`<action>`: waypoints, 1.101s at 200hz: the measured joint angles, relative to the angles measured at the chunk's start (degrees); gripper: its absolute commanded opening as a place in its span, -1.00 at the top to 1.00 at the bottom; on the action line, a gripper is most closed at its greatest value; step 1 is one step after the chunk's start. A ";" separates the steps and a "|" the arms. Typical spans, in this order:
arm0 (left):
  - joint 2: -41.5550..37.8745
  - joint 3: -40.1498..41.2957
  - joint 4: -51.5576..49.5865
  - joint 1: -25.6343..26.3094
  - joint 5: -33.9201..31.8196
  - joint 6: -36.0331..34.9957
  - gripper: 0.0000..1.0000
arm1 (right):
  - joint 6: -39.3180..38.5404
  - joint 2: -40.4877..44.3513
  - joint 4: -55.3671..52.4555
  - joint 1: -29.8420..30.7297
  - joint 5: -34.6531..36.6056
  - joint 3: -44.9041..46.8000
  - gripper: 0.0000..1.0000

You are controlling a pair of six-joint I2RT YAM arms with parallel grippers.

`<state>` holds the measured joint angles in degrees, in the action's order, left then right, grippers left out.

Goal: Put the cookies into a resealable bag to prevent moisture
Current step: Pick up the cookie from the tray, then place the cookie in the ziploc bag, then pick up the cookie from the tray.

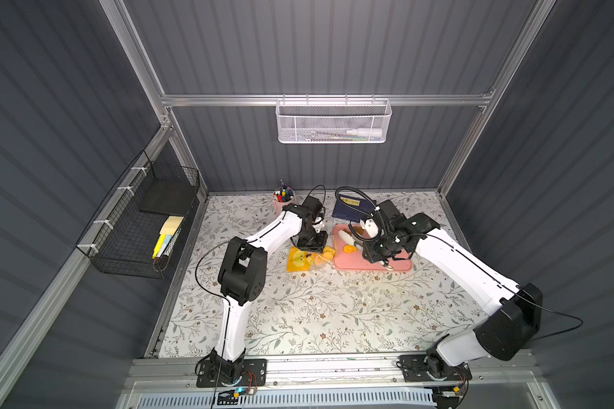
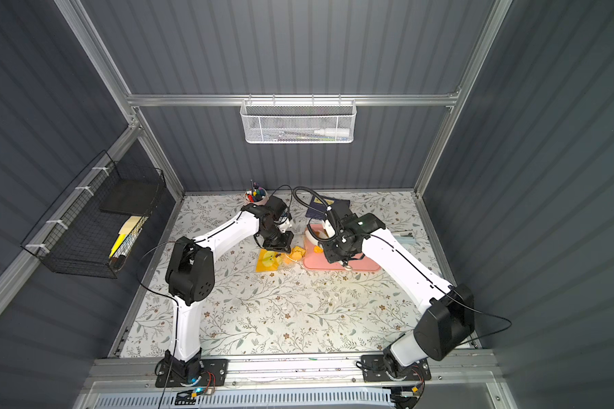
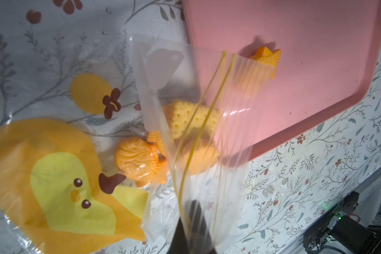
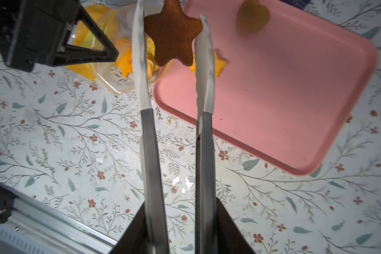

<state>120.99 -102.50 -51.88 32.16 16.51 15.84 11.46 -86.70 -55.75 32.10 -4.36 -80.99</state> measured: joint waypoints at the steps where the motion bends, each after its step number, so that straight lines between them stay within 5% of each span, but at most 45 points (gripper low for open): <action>1: 0.00 0.00 0.02 0.00 0.00 -0.02 1.00 | 0.07 -0.11 0.07 0.02 -0.17 0.02 0.23; 47: 0.00 0.00 0.00 0.00 0.02 0.00 1.00 | 4.26 -7.67 3.80 1.86 -4.92 0.26 0.20; 65: -0.02 -0.13 0.00 0.00 0.02 0.00 1.00 | 5.46 -9.62 4.66 2.12 -5.42 0.85 0.02; 122: -0.02 -0.22 0.00 -0.02 0.00 0.00 1.00 | 5.79 -5.88 5.05 2.01 -5.20 1.09 -0.18; 175: -0.02 -0.98 -0.59 0.00 -0.26 0.00 1.00 | 3.80 3.50 3.58 -2.67 1.01 1.44 -0.17; 220: -0.13 -0.96 -0.70 0.00 -0.68 0.00 1.00 | 3.28 -2.25 3.43 -3.56 7.61 4.98 -0.20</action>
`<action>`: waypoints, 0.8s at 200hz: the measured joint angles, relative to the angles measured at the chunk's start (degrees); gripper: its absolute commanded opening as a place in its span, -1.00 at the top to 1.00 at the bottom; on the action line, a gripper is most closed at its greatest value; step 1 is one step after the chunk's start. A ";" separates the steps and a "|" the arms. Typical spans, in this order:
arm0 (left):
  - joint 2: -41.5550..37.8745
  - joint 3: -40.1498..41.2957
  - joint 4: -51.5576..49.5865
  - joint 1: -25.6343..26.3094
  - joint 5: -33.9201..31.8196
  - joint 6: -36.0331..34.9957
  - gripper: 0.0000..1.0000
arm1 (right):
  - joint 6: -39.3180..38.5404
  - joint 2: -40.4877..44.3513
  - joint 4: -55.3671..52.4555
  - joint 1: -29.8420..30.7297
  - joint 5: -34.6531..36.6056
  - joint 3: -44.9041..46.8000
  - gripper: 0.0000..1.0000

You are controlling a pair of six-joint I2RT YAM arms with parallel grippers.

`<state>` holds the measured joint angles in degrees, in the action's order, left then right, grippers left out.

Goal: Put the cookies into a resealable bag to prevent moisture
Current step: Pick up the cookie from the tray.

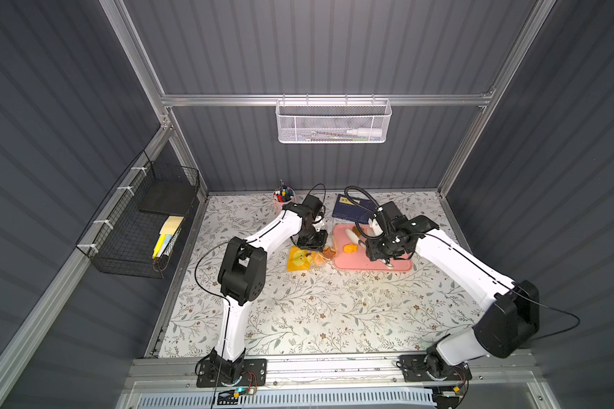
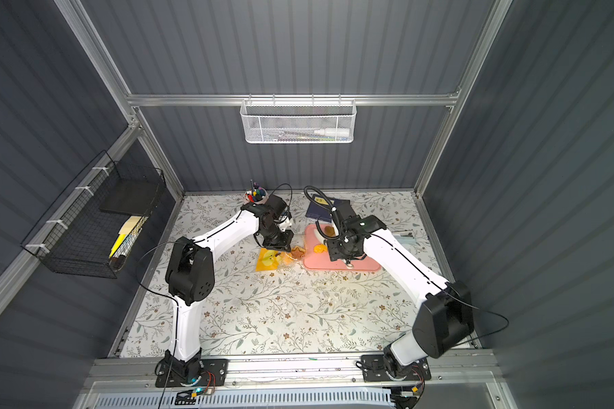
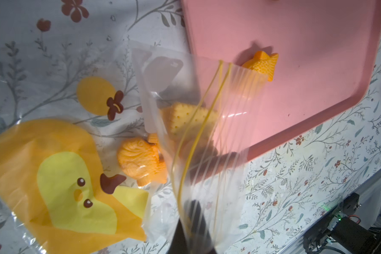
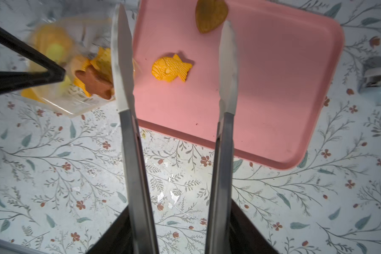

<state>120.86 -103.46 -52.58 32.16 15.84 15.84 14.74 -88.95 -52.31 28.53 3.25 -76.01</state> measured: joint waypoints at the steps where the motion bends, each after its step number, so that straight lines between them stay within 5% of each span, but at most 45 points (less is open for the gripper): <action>1: 0.00 0.00 0.00 -0.02 0.00 0.00 1.00 | -0.02 -0.17 0.00 0.02 0.04 0.07 -0.20; 100: -4.13 -0.55 1.38 0.00 0.74 1.53 1.00 | -0.17 -8.07 1.73 2.69 1.03 1.01 -0.27; 160: -4.11 1.09 1.60 0.00 0.70 1.49 1.00 | -0.09 -11.61 0.15 3.23 2.99 0.04 0.01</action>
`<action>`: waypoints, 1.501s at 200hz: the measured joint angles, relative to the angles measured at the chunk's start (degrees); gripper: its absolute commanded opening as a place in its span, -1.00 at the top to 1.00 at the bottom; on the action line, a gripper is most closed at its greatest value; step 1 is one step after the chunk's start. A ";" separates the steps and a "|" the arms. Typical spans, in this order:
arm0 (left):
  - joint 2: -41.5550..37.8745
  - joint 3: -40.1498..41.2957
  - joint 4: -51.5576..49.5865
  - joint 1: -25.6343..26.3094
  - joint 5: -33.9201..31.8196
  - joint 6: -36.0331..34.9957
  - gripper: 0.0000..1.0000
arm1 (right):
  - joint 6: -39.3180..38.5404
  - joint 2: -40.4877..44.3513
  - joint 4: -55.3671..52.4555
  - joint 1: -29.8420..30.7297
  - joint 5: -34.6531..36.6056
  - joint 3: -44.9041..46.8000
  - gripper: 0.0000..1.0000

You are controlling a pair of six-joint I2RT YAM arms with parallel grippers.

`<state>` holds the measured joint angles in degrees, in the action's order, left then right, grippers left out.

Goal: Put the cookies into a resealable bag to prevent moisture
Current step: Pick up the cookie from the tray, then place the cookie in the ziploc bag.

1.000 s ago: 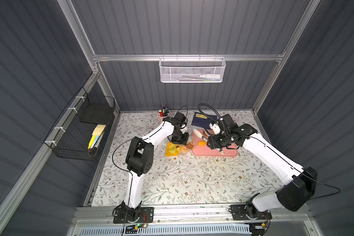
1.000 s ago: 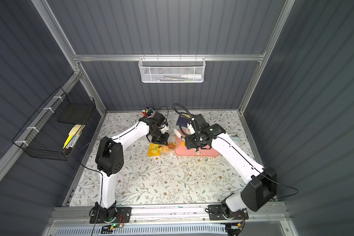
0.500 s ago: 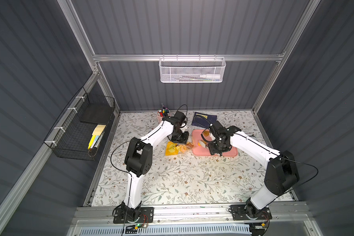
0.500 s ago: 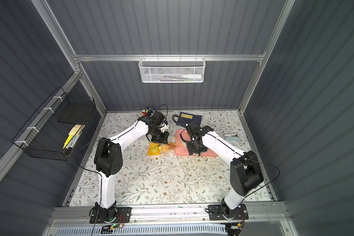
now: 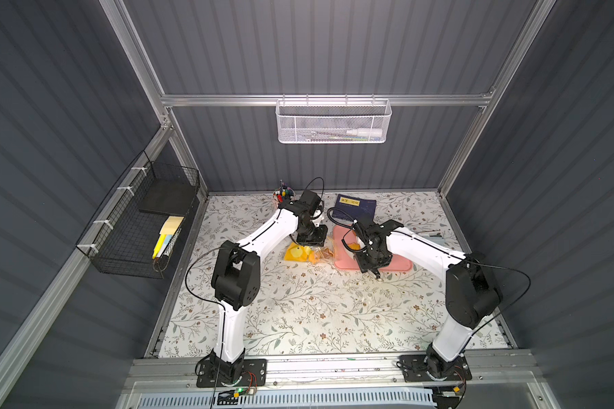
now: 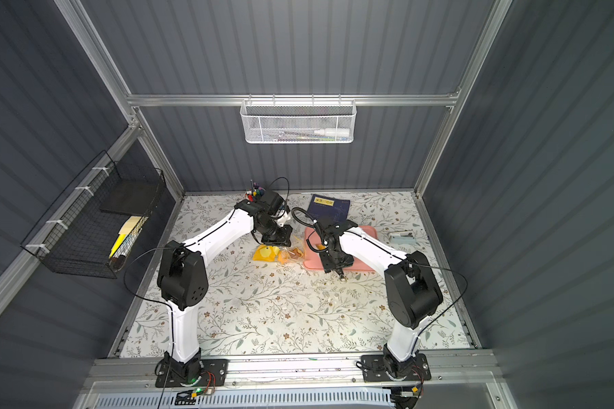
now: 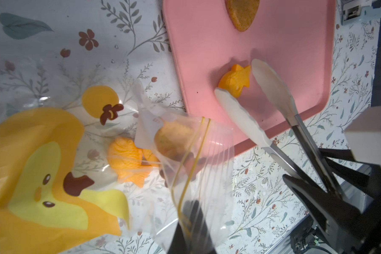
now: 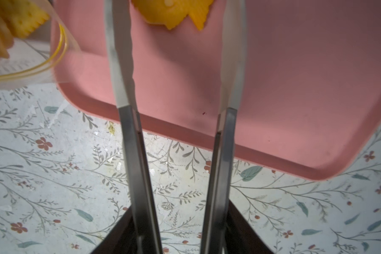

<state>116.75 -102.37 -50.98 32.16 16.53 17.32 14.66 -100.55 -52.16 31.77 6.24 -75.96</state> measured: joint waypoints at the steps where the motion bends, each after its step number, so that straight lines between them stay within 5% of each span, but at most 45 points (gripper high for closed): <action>1: 0.00 0.04 0.00 0.00 0.00 0.00 1.00 | 0.00 0.02 0.00 0.00 0.02 0.00 0.02; 64: 0.13 1.81 0.33 -0.02 -0.02 -0.11 1.00 | 0.00 7.82 -0.15 0.00 -1.18 0.00 0.17; 132: 0.15 1.84 0.70 -0.02 0.00 -0.22 1.00 | -3.15 16.50 -0.55 1.01 -11.10 0.00 0.15; 300: -0.55 1.84 -0.09 -0.87 -0.42 -0.44 1.00 | -0.02 1.62 5.86 2.73 -27.26 -2.93 0.06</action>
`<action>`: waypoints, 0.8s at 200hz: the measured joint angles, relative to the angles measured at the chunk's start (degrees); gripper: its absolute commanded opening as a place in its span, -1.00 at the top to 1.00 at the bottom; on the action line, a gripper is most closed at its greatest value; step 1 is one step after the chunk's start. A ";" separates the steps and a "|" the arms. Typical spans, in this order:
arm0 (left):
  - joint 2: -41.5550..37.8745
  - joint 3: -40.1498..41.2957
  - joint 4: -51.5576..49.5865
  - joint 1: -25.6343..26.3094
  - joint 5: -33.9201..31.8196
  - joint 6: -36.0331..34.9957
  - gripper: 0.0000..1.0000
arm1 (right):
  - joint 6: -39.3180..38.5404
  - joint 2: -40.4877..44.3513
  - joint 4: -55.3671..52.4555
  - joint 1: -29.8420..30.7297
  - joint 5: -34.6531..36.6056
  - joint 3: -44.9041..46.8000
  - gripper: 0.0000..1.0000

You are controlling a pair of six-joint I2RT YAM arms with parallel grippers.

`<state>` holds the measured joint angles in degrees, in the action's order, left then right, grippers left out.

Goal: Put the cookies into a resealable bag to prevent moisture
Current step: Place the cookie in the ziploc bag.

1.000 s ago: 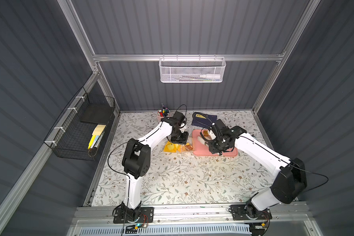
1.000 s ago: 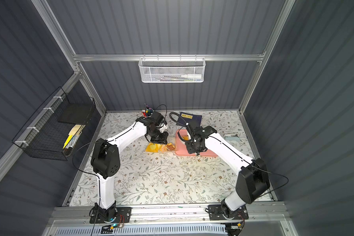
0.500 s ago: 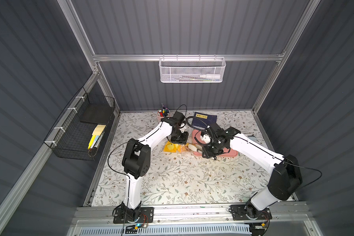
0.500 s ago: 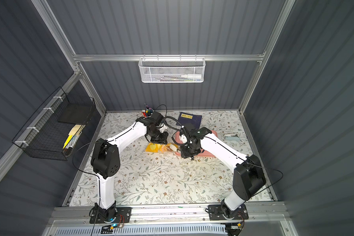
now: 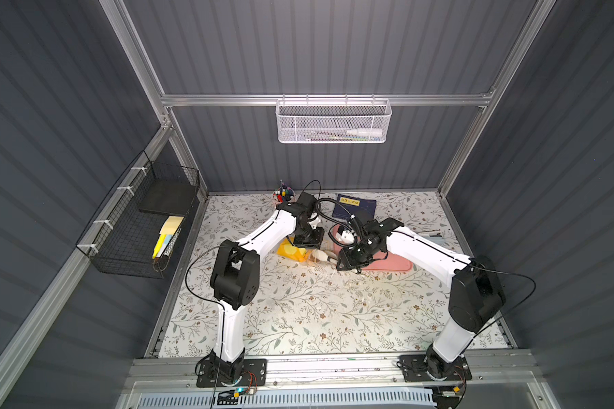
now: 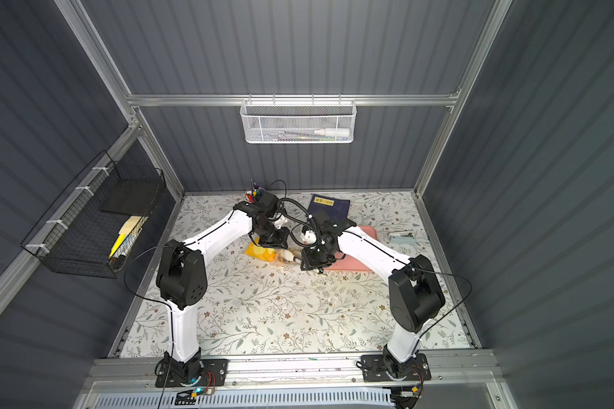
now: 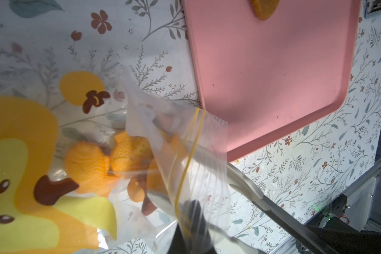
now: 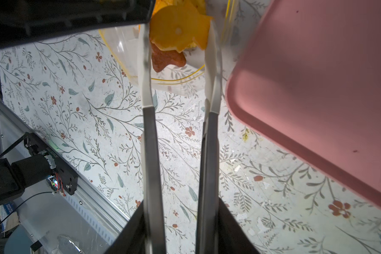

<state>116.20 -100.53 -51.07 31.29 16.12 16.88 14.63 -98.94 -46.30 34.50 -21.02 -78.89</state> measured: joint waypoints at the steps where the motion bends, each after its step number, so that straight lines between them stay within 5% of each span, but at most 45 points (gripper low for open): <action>1: -0.02 0.00 0.00 0.00 0.00 0.00 1.00 | 0.00 0.00 0.02 0.00 -0.07 0.00 0.05; 58: -2.86 0.00 -0.11 -0.66 -0.39 -0.02 1.00 | 3.52 5.25 4.31 -1.81 -1.73 3.91 -0.16; 160: -1.11 0.00 -0.09 -3.74 -2.51 -0.22 1.00 | 0.04 18.60 -2.97 -7.50 0.46 3.96 -0.06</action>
<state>115.09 -100.53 -51.16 27.55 13.61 16.67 14.68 -80.34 -49.28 27.00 -20.56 -74.94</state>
